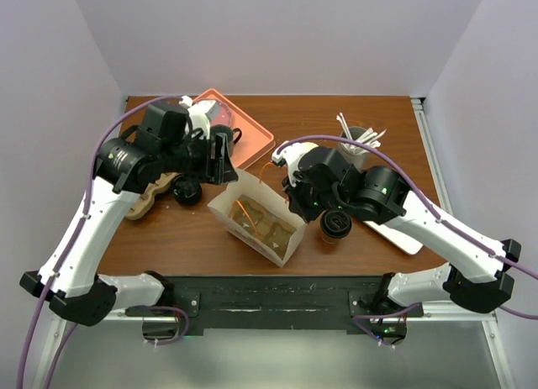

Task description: Pack the takeout coffee

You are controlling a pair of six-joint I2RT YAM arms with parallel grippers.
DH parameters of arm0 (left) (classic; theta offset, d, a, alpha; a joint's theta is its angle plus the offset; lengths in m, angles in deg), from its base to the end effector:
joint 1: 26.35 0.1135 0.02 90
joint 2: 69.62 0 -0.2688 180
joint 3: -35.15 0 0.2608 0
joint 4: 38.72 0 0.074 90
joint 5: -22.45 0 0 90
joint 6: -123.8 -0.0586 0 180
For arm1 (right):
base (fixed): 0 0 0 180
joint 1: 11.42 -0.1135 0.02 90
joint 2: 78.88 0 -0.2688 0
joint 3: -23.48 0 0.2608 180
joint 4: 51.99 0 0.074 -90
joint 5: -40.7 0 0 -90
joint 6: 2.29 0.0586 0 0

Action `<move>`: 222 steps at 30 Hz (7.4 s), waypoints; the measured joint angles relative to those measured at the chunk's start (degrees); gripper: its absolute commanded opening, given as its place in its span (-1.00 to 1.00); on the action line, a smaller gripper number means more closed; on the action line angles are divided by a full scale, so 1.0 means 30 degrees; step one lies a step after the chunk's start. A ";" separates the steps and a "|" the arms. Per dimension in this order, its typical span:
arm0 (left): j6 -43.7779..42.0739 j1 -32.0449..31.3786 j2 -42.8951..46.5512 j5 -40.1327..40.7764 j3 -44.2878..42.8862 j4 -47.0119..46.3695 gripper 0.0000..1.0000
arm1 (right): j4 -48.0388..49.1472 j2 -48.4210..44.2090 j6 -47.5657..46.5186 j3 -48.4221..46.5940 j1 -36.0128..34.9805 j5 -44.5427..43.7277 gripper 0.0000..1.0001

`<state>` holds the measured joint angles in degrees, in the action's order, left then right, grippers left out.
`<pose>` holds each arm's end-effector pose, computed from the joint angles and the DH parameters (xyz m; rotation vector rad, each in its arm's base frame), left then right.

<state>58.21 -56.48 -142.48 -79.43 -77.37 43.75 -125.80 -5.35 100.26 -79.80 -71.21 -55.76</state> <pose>0.1997 -0.1299 0.4476 0.2294 2.3986 -0.7043 0.1392 0.2259 0.4087 -0.9040 2.2096 0.4883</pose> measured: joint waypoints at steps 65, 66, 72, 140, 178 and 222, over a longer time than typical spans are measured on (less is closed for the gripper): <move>0.0044 -0.0233 0.3279 0.0459 0.7213 -0.2652 0.06 | 0.3337 -0.0138 -0.5807 0.1639 -0.3286 -0.6645 -1.00; 0.0066 -0.0233 0.3366 0.0459 0.7198 -0.2608 0.04 | 0.3344 -0.0138 -0.5683 0.1552 -0.3286 -0.6645 -1.00; 0.0313 -0.0233 0.4138 0.0459 0.7584 -0.2681 -0.73 | 0.3657 -0.0146 -0.5173 0.1501 -0.3286 -0.6462 -0.76; 0.3985 -0.0233 1.0586 0.0233 1.2721 -0.4313 -1.00 | 0.1698 0.1880 0.5829 0.9260 0.7701 -0.2790 0.69; 0.4153 -0.0233 0.9479 0.0474 1.1956 -0.4109 -1.00 | -0.1814 0.0408 0.3942 0.2470 0.7810 -0.2761 -0.16; 0.6003 -0.0233 0.8029 0.0357 1.1672 -0.5523 -0.73 | -0.0291 0.0503 -0.2827 -0.4663 0.0342 0.2994 -0.42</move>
<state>76.22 -57.18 -118.39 -78.35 -42.35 27.18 -126.67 -3.84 91.78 -93.78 -70.18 -46.78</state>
